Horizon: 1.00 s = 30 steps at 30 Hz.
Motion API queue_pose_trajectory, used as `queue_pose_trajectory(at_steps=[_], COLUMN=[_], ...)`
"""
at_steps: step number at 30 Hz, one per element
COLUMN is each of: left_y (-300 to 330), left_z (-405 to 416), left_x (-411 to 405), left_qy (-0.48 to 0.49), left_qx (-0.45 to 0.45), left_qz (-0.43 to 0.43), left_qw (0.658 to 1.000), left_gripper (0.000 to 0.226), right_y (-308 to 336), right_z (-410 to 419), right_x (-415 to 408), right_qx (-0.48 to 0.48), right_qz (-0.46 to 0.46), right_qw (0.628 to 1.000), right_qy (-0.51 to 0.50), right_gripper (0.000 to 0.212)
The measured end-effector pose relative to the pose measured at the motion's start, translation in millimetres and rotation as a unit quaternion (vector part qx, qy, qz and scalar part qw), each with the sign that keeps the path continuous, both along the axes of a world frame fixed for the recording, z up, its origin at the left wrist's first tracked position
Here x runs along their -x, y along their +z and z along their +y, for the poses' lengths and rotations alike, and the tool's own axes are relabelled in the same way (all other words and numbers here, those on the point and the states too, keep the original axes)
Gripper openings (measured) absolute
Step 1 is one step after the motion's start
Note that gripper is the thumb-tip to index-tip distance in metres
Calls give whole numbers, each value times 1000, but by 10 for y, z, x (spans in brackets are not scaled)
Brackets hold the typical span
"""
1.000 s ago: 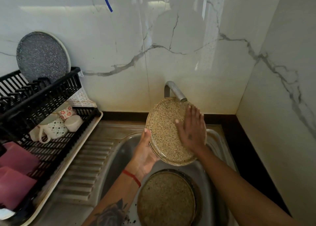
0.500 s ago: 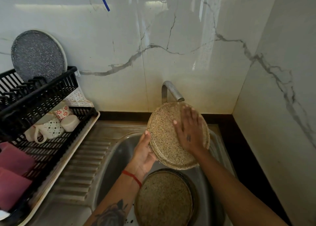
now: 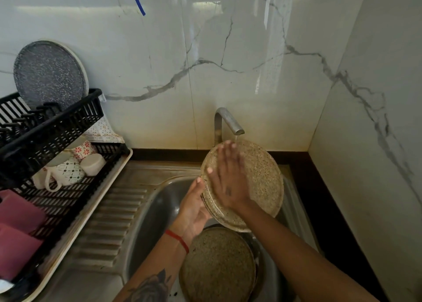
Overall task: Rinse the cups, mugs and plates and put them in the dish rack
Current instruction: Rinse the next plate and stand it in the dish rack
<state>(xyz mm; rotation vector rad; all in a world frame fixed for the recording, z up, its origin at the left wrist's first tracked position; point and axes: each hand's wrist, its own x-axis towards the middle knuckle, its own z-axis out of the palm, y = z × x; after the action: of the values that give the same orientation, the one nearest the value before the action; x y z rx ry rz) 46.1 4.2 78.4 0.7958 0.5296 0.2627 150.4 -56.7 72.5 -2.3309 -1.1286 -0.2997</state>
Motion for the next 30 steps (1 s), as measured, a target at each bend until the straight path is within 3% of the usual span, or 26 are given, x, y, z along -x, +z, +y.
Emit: queue_pose_trajectory(at_steps=[5,8,11,15,18,22,25,27,30], left_y=[84,69,43,-51,-162,-335,-416,-447,-484], left_z=[219,319,406,481,458,335,173,54,-65], left_x=[15,82,147,188,181,160,165,158,125], left_qy=[52,49,50,27,8,48,54,47,53], left_qx=[-31,-69,-100,-103,-65,-9,13,106,251], left_qz=[3,6,7,18,36,106,164,174,113], left_qw=[998,996,994,994,997,993,985,978,960], left_gripper=[25,41,43,44,45,43,28,28,38], right_y=[-400,-673,-756,-576,-329,26,246,397,566], right_z=[-275,-688,-1116,-1448,-1419,-1327,-1277,-1201,-1026], right_x=[315,123,-257,-683,-791,-714,-616,-539,-482], right_qx=[83,145,197,159,121,77,34,3,-12], right_qz=[-130,-246,-276,-243,-217,-216,-195,-147,-37], right_qw=[965,922,907,941,959,949,950,962,973], right_qy=[213,262,249,175,136,217,240,229,225], right_gripper=[63,64,72,49,50,56,50,46,33])
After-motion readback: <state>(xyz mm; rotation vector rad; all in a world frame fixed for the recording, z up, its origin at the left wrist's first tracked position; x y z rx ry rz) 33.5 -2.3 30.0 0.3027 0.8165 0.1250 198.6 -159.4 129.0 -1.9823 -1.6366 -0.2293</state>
